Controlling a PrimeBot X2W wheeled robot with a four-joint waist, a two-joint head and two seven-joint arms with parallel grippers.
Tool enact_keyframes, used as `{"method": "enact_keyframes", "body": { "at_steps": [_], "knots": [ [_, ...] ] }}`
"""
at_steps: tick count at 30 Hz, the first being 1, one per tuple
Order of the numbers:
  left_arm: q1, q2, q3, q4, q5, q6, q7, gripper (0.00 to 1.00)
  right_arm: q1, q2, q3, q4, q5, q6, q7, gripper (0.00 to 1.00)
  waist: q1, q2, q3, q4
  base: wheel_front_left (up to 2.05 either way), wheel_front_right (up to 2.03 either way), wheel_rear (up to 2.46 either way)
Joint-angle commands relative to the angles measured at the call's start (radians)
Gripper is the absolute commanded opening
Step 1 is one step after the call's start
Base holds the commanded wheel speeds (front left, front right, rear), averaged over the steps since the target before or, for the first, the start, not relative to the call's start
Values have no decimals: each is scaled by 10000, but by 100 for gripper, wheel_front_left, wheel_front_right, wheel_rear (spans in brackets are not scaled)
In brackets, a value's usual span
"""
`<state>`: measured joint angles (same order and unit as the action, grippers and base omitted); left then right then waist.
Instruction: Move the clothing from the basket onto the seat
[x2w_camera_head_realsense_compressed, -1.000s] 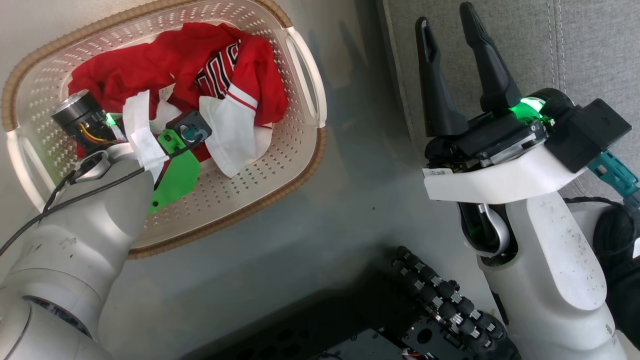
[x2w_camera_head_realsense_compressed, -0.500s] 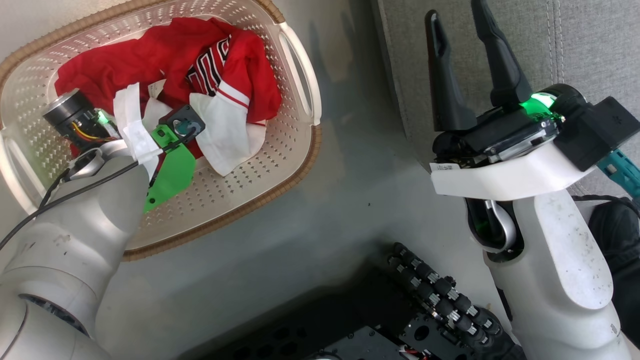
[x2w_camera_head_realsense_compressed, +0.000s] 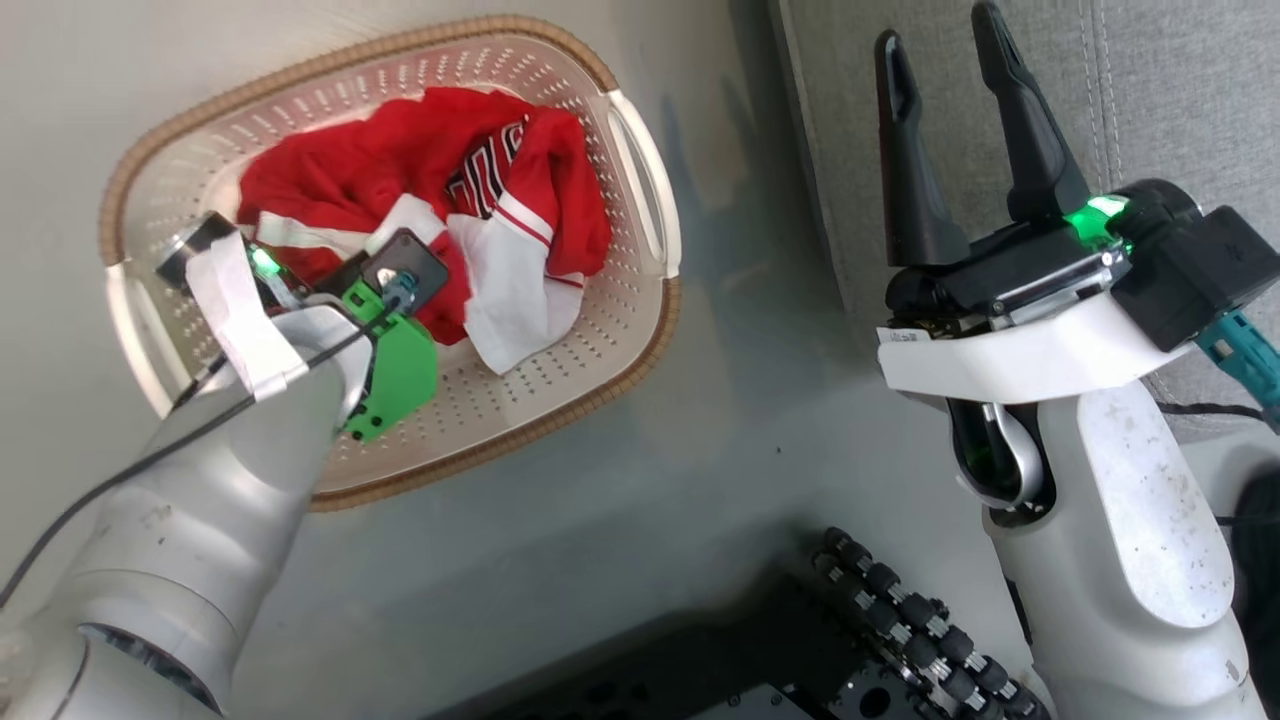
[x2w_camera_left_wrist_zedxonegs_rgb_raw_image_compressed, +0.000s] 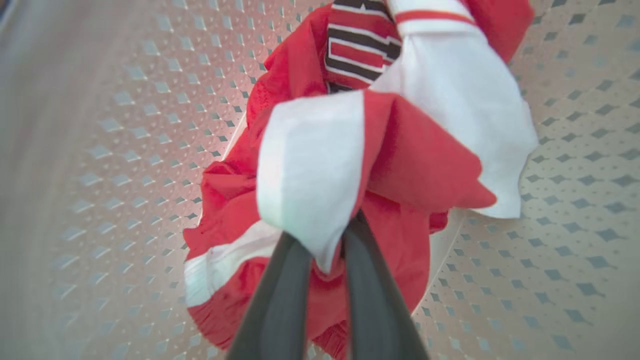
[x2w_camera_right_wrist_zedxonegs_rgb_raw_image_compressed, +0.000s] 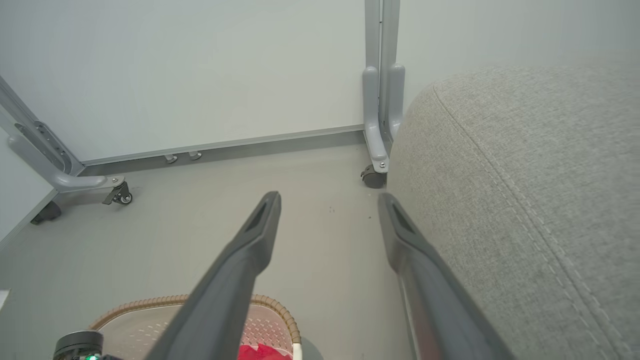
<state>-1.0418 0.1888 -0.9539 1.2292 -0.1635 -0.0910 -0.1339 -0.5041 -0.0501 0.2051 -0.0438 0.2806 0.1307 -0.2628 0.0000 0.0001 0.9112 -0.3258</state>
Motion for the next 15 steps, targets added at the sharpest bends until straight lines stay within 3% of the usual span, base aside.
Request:
{"method": "enact_keyframes", "body": {
  "at_steps": [1, 10, 15],
  "knots": [
    [250, -73, 80, -92, -114, -19, -349, 0, 190, -10, -52, 79, -120, 1, -30, 100, 0, -1, -693, 511, 0, 0, 0],
    [1013, -416, 823, -869, -1071, 274, -1262, 0, 860, -18, -420, 428, -653, 1, -30, 100, 0, -1, -2174, 1439, 0, 0, 0],
    [1592, -348, 1529, -2470, -1614, 522, -1326, 0, 1202, -19, -566, 597, -940, 1, -30, 100, 0, -1, -2965, 1918, 0, 0, 0]
  ]
}}
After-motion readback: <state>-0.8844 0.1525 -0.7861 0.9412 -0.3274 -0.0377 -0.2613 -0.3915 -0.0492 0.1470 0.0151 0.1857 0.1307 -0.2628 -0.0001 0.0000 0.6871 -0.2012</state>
